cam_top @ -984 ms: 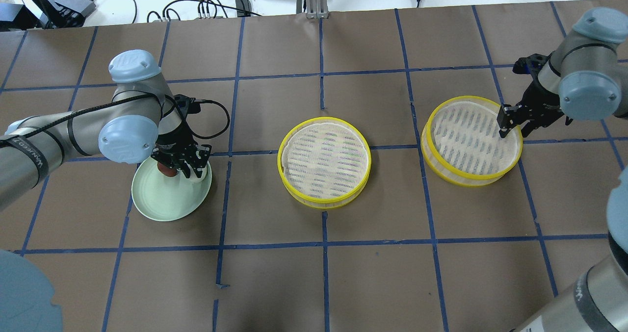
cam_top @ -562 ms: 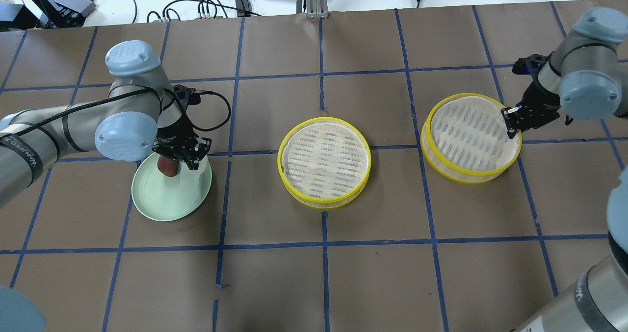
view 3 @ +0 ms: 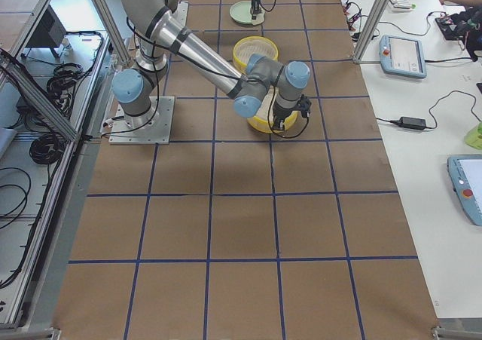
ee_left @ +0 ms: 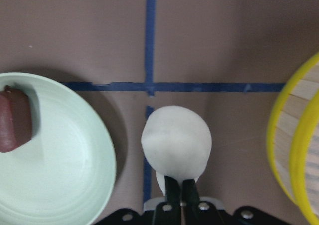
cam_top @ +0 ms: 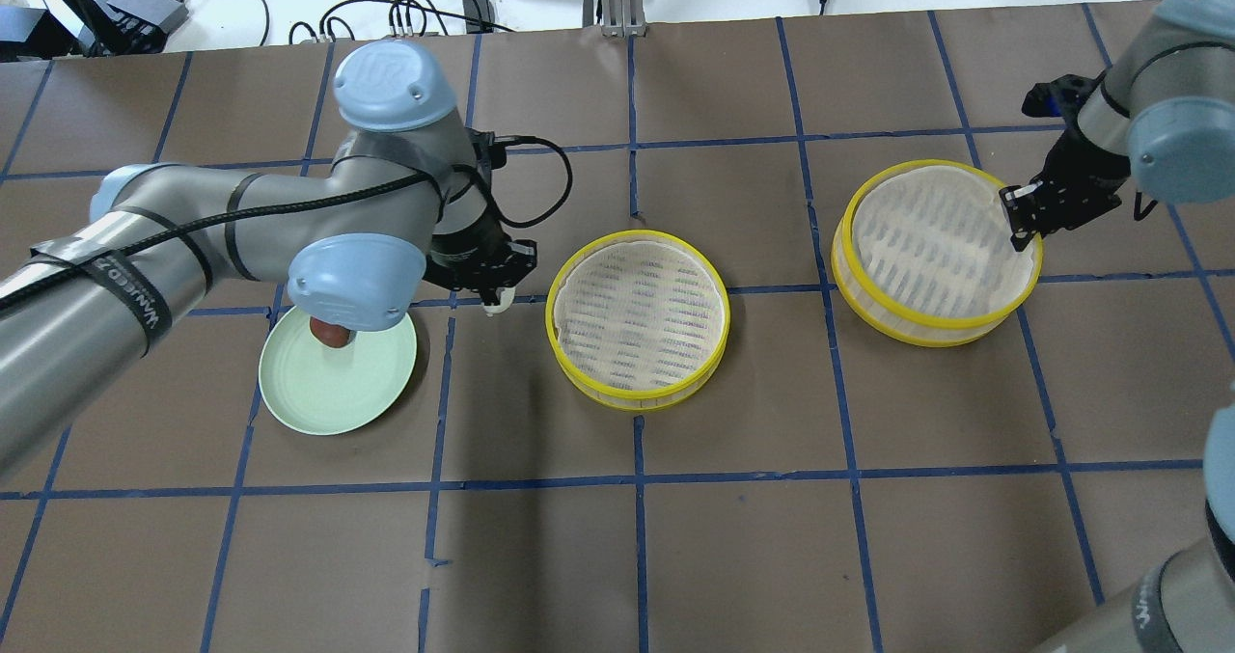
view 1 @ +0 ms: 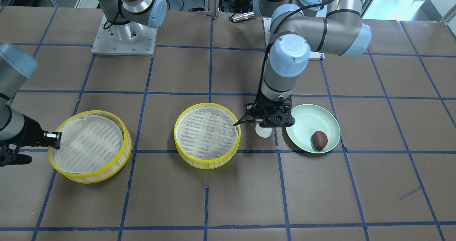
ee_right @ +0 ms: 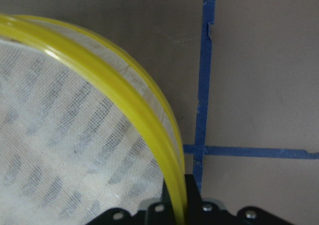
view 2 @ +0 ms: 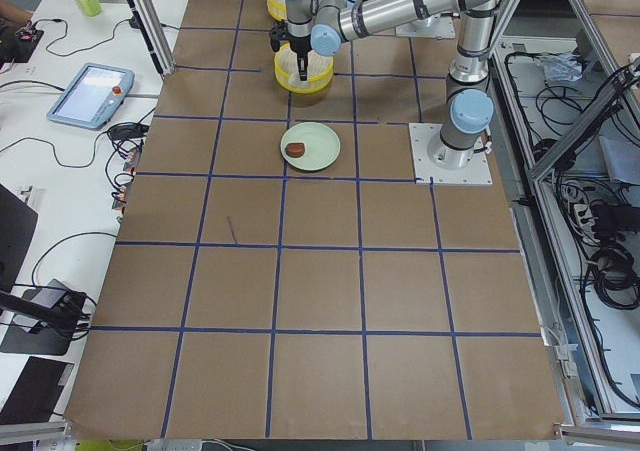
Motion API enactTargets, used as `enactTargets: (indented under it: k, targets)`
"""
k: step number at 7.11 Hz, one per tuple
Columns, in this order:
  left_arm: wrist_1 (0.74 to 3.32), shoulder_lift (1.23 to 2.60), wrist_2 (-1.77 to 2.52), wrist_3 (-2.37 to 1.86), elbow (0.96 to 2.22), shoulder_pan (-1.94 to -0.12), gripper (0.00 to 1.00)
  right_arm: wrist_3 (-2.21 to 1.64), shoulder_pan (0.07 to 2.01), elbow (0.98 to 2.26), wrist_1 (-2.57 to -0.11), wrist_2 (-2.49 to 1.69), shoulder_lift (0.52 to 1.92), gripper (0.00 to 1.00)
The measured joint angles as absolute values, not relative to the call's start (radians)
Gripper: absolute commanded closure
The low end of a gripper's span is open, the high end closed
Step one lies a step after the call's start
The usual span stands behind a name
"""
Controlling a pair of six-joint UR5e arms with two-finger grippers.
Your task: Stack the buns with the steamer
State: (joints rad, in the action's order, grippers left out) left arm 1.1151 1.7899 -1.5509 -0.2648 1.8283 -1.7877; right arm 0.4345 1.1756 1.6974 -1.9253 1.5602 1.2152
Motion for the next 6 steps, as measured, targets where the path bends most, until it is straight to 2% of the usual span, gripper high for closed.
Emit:
enactTargets:
  k: [1, 2, 4, 6]
  targets:
    - [1.094, 1.8, -1.496, -0.334, 1.816, -1.847, 0.67, 0.435, 1.183, 1.66, -1.858, 1.558, 1.235, 0.96]
    - [1.063, 1.813, -1.46, -0.384, 1.812, -1.89, 0.09, 0.435, 1.193, 1.645, -1.832, 1.556, 1.242, 0.96]
    - [0.967, 1.877, -1.462, -0.412, 1.823, -1.924, 0.0, 0.437, 1.2, 1.644, -1.824, 1.556, 1.243, 0.96]
    - [0.895, 1.911, -1.477, -0.384, 1.804, -1.922, 0.0, 0.433, 1.209, 1.646, -1.824, 1.555, 1.246, 0.96]
